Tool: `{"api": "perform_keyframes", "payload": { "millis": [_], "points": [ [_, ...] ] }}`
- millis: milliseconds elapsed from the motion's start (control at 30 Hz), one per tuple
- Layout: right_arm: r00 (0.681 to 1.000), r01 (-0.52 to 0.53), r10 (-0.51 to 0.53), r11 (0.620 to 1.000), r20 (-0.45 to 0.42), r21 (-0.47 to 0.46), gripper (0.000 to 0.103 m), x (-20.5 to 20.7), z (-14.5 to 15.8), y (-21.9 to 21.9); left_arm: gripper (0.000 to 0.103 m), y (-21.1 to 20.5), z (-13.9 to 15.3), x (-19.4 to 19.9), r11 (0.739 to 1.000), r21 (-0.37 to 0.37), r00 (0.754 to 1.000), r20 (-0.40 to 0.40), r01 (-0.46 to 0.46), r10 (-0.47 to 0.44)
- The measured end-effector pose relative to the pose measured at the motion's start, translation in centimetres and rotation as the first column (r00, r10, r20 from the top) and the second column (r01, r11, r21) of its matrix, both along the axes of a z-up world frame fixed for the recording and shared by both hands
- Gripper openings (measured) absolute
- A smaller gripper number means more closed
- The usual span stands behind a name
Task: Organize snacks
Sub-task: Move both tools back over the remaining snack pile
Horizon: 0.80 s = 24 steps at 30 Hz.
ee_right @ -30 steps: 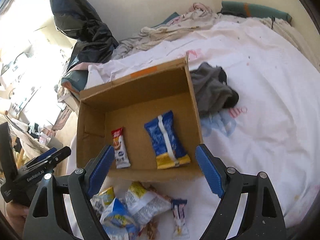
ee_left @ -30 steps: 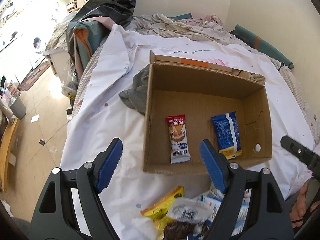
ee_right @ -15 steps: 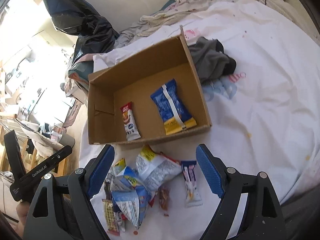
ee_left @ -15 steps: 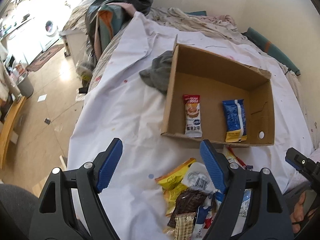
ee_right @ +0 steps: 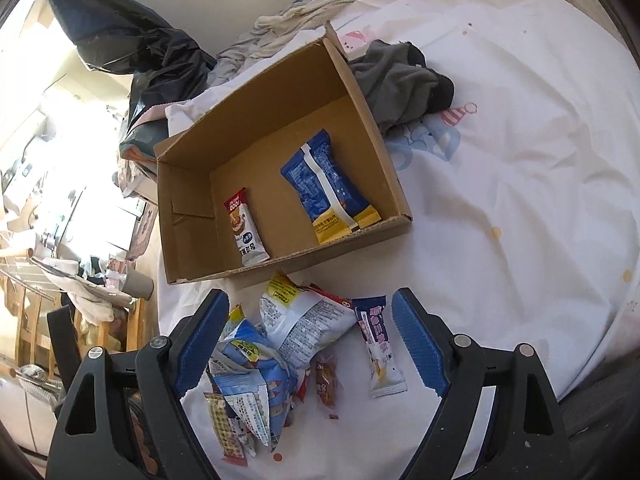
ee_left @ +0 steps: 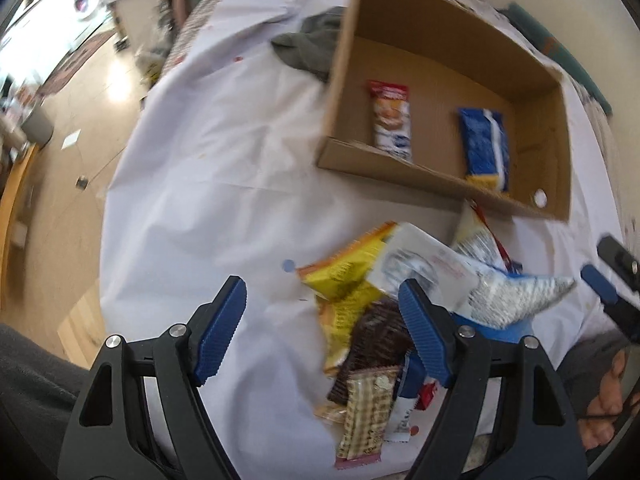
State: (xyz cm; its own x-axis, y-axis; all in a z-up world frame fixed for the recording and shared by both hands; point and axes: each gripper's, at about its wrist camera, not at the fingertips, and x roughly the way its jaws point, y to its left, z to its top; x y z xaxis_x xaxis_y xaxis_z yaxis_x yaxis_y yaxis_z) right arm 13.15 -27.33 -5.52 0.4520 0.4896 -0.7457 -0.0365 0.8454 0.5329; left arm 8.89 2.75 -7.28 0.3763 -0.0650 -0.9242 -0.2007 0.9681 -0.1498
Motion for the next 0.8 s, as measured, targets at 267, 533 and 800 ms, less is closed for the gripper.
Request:
{"api": "perform_keyframes", "payload": {
  "millis": [267,533,800],
  "points": [
    [1.0,-0.001,0.002,1.0,-0.02,0.015,0.086,0.1,-0.3,-0.1,0.076,-3.3,-1.0,0.2,0.992,0.038,0.992,-0.029,0.123,-0.121],
    [1.0,-0.008,0.009,1.0,-0.025,0.028,0.086,0.2,-0.3,0.0,0.076,-6.9,-2.5,1.3,0.967,0.119,0.973,-0.066,0.227,-0.22],
    [0.999,-0.001,0.004,0.998,-0.043,0.059,0.086,0.4,-0.5,-0.3,0.076,-7.7,-3.4,1.6,0.955,0.139,0.963,-0.107,0.262,-0.248]
  ]
}}
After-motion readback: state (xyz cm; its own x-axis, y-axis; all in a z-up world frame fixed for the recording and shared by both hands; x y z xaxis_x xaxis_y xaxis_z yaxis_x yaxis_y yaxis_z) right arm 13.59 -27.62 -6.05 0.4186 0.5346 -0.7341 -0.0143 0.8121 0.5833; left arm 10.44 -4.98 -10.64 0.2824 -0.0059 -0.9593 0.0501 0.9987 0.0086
